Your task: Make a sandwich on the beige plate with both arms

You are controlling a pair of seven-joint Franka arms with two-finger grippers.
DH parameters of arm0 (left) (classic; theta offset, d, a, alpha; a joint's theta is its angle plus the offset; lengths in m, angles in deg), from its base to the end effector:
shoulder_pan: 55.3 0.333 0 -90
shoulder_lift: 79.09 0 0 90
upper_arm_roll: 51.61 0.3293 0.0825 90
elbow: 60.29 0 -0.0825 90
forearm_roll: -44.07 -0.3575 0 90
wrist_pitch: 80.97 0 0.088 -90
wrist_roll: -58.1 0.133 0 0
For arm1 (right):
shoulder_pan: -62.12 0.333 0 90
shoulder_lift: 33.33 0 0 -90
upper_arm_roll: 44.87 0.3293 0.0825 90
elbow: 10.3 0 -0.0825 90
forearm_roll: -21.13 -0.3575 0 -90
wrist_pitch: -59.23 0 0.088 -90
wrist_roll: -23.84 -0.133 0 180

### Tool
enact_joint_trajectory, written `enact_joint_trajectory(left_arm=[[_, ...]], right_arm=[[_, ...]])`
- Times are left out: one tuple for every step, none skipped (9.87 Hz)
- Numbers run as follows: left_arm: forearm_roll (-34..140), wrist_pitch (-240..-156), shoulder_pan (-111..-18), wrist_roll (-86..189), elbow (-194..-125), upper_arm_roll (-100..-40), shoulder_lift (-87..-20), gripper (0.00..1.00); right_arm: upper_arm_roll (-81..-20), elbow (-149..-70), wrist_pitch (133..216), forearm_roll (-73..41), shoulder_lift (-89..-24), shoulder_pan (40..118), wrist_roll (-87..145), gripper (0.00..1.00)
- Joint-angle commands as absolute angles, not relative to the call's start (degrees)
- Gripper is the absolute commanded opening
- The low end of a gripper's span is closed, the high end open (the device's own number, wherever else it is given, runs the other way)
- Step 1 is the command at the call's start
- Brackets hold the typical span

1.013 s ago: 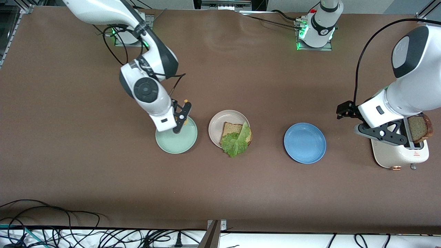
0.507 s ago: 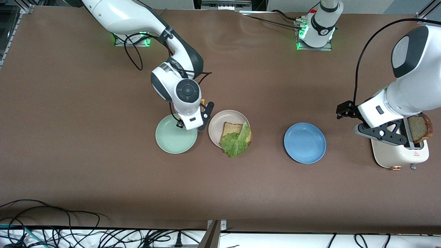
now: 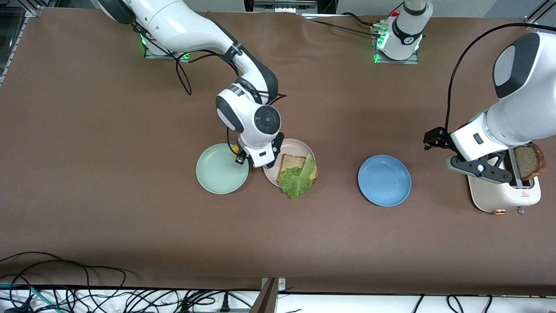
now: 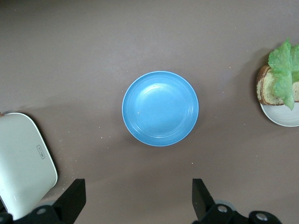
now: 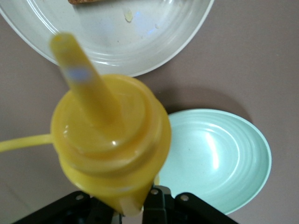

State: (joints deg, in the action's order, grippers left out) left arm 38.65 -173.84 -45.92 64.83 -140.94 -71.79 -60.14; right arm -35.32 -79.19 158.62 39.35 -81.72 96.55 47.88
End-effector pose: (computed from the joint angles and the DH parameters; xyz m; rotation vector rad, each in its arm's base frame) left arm 0.6163 -0.0740 0.5069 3.0866 -0.4715 -0.1533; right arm 0.5493 0.4390 0.2520 2.3474 1.6948 -0.3885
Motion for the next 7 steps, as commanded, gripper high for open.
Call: enact_joint_trajectory(left_arm=[[37.56,-172.90,-46.16,64.08,-141.23,-71.83,-61.25,1.00],[37.56,-172.90,-46.08,64.16,-141.23,-71.83,-61.25,1.00],[37.56,-172.90,-45.90,64.34,-141.23,-71.83,-61.25,1.00],[37.56,-172.81,-45.90,64.25,-141.23,-71.74,-61.25,1.00],[37.56,-172.81,-45.99,64.25,-141.23,-71.83,-61.25,1.00],[37.56,-172.81,-46.07,64.16,-141.23,-71.83,-61.25,1.00],[37.56,-172.81,-46.16,64.16,-141.23,-71.92,-61.25,1.00]], right_arm=[[-37.22,-72.46,154.43,40.21,-85.70,99.55,47.75,0.00],[-37.31,-71.83,154.16,40.03,-86.67,99.91,47.75,0.00],[-37.48,-71.56,153.81,39.94,-87.02,100.00,47.84,0.00],[-37.49,-70.86,152.32,39.94,-87.64,100.79,47.92,0.00],[-37.57,-70.25,151.00,39.94,-87.99,100.97,48.79,0.00],[-37.66,-69.98,150.47,39.94,-87.99,101.06,50.11,0.00],[-37.84,-69.98,150.46,39.94,-87.99,101.06,50.47,0.00]])
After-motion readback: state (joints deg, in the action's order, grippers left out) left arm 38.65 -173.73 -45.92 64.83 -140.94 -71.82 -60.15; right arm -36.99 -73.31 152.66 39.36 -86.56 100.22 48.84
